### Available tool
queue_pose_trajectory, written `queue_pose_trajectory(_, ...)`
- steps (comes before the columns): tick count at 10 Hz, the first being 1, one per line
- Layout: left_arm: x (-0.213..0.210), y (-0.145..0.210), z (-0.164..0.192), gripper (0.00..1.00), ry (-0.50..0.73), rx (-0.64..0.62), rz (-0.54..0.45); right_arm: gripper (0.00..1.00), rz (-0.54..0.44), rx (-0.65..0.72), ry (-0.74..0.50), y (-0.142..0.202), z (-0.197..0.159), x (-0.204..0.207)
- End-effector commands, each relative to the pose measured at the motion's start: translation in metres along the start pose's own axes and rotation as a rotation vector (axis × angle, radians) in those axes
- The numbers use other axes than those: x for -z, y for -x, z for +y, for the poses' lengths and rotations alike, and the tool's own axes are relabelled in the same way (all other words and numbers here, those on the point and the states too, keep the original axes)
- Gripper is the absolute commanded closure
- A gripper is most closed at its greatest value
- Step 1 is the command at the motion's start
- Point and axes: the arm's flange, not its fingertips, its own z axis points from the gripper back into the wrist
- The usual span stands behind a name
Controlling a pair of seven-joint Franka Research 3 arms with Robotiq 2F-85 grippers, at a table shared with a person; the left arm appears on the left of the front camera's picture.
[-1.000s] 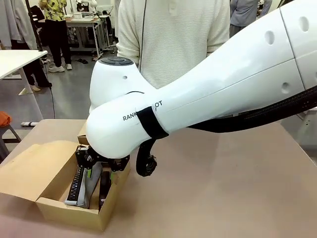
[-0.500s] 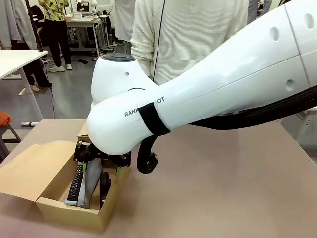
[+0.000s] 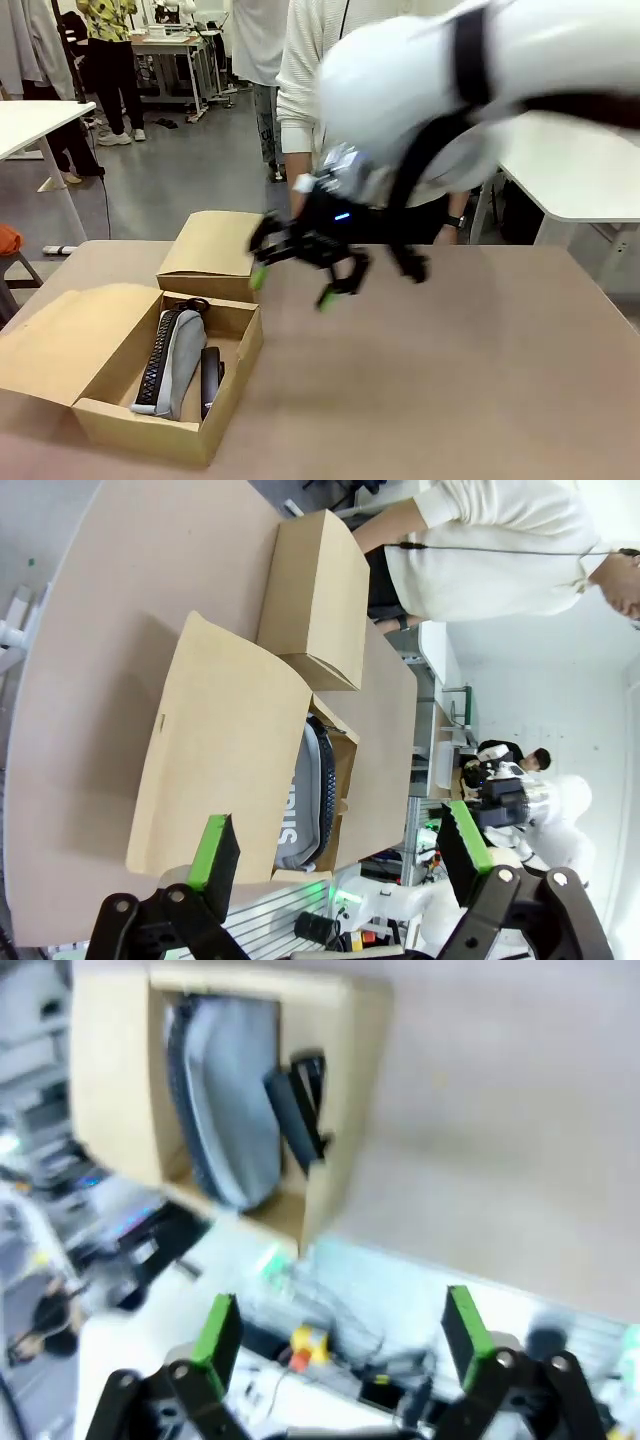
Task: Place items inside the box.
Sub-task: Pick up a Pencil pouch or Stapler and place it inside the Mailer Box closest to the robot.
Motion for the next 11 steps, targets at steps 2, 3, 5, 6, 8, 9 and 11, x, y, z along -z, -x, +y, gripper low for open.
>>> queue_pose_trajectory(2, 0.0, 0.001, -0.001, 0.0, 0.014, 0.015, 0.002, 0.0, 0.022, 0.18, -0.231, 0.048, -0.141, -0.085)
queue_pose_trajectory(3, 0.0, 0.001, -0.001, 0.0, 0.014, 0.015, 0.002, 0.0, 0.017, 0.23, -0.317, 0.063, -0.19, -0.106)
queue_pose_trajectory(5, 0.0, 0.001, -0.001, 0.0, 0.014, 0.015, 0.002, 0.0, 0.097, 0.244, -0.508, 0.094, -0.307, -0.123)
queue_pose_trajectory(6, 0.0, 0.001, -0.001, 0.0, 0.014, 0.015, 0.002, 0.0, 0.161, 0.164, -0.583, 0.105, -0.36, -0.105)
queue_pose_trajectory(8, 0.0, 0.001, -0.001, 0.0, 0.014, 0.015, 0.002, 0.0, 0.198, 0.027, -0.639, 0.114, -0.42, -0.038)
queue_pose_trajectory(9, 0.0, 0.001, -0.001, 0.0, 0.014, 0.015, 0.002, 0.0, 0.127, 0.166, -0.602, 0.105, -0.357, -0.13)
queue_pose_trajectory(11, 0.0, 0.001, -0.001, 0.0, 0.014, 0.015, 0.002, 0.0, 0.127, 0.166, -0.602, 0.105, -0.357, -0.13)
